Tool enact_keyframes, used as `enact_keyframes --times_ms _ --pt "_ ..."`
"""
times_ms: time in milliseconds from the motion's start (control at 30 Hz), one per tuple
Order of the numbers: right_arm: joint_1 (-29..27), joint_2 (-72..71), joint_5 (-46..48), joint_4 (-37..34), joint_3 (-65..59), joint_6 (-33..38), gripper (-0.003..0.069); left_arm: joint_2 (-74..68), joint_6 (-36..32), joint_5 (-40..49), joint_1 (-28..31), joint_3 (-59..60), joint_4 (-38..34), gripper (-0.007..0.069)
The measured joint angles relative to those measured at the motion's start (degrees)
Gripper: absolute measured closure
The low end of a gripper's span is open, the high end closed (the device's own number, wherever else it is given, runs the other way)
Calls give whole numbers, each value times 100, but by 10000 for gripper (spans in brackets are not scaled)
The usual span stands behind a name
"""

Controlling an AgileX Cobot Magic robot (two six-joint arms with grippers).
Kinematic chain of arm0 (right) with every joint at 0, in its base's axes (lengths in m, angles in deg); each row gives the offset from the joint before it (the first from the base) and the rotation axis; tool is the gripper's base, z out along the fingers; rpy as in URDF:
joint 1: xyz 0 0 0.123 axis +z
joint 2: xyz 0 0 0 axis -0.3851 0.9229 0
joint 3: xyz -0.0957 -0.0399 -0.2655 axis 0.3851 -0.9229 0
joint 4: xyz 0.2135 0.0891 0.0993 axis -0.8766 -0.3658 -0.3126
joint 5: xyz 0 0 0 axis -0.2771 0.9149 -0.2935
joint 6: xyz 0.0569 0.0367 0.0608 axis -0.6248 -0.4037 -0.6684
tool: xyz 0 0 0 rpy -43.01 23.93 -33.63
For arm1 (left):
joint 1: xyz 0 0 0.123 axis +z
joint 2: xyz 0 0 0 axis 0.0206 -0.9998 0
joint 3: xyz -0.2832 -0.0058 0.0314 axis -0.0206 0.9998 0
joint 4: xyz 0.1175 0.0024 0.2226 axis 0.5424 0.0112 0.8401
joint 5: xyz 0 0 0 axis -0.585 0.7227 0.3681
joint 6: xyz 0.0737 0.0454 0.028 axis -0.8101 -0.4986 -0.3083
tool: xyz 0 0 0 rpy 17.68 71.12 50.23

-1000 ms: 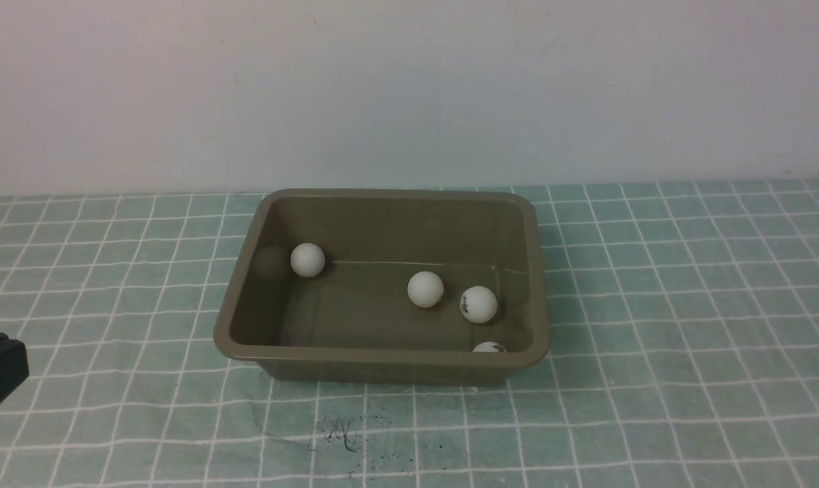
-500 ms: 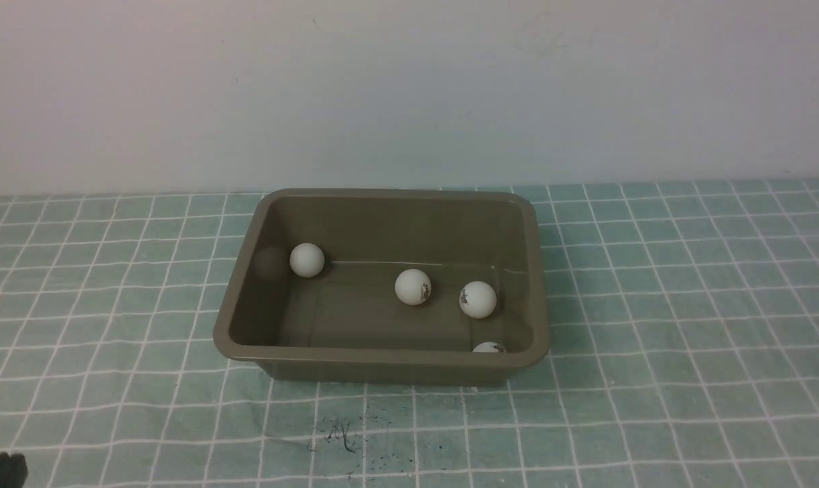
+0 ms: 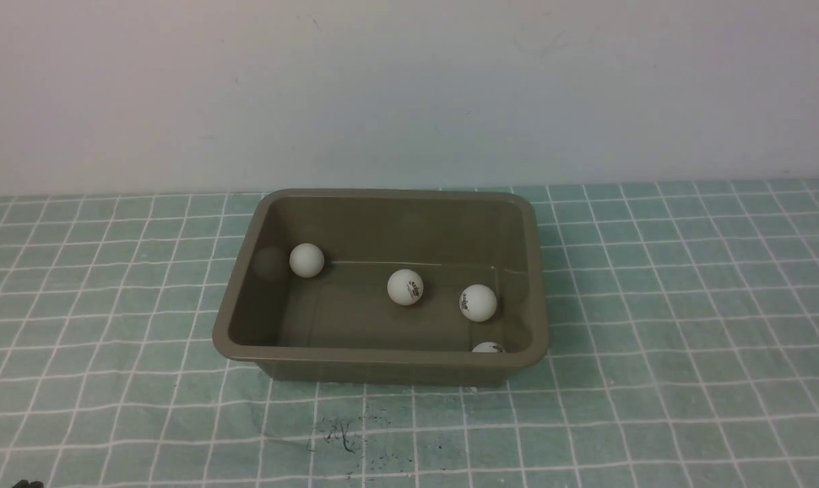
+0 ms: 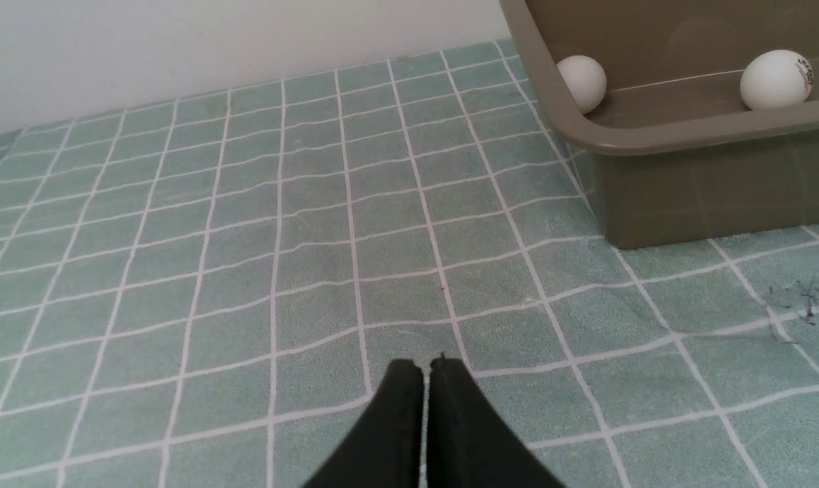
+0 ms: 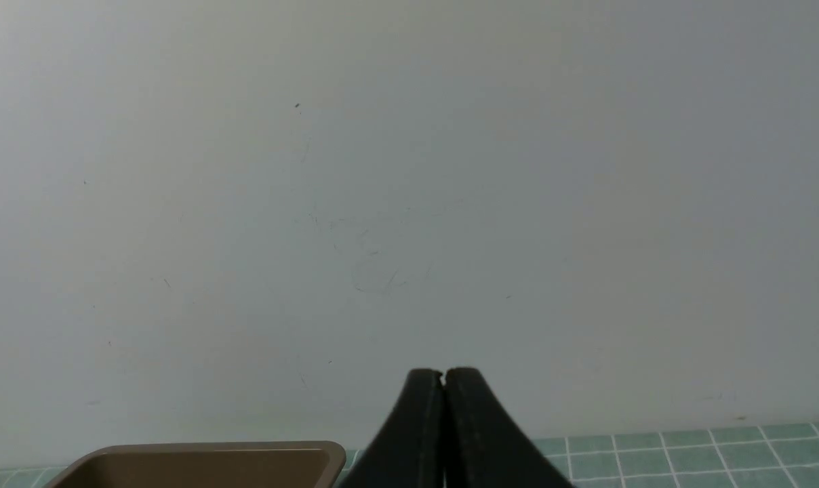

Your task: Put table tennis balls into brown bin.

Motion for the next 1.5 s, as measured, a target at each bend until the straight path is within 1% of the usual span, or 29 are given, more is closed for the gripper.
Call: enact_keyframes --times_ms 500,600,667,700,733,767,800,867,900,933,967,1000,1133,1233,1300,1333,1400,1500 --pt "0 0 0 0 0 0 672 0 0 0 0 0 0 629" --pt "5 0 -68 -134 0 36 672 0 0 0 0 0 0 629" --pt "5 0 -256 -559 0 352 672 0 0 0 0 0 0 629" --pt "5 0 -330 -824 0 687 672 0 0 0 0 0 0 629" --pt "5 0 -469 -1278 0 1116 672 0 0 0 0 0 0 629" --pt "5 0 -515 -1519 -7 1401 672 0 0 0 0 0 0 629" --pt "5 0 -734 -2007 -38 2085 672 0 0 0 0 0 0 629" --pt "5 0 -1037 -2774 -93 2902 672 0 0 0 0 0 0 629" --pt "5 0 -1114 -3040 -106 3094 672 0 0 0 0 0 0 629" --pt "5 0 -1218 -3363 -107 3455 672 0 0 0 0 0 0 629" --pt "5 0 -1231 -3458 -107 3498 672 0 0 0 0 0 0 629" --pt "5 0 -1297 -3663 -107 3770 672 0 0 0 0 0 0 629" --pt "-15 0 -1281 -3787 -201 4037 672 0 0 0 0 0 0 629" --pt "-377 0 -1269 -3599 -544 4096 672 0 0 0 0 0 0 629" --pt "-781 0 -1258 -3458 -822 4101 672 0 0 0 0 0 0 629" --pt "-1108 0 -1251 -3295 -1121 4101 672 0 0 0 0 0 0 629" --pt "-1479 0 -1237 -3194 -1595 4101 672 0 0 0 0 0 0 629" --pt "-1843 0 -1234 -3172 -2238 4101 672 0 0 0 0 0 0 629"
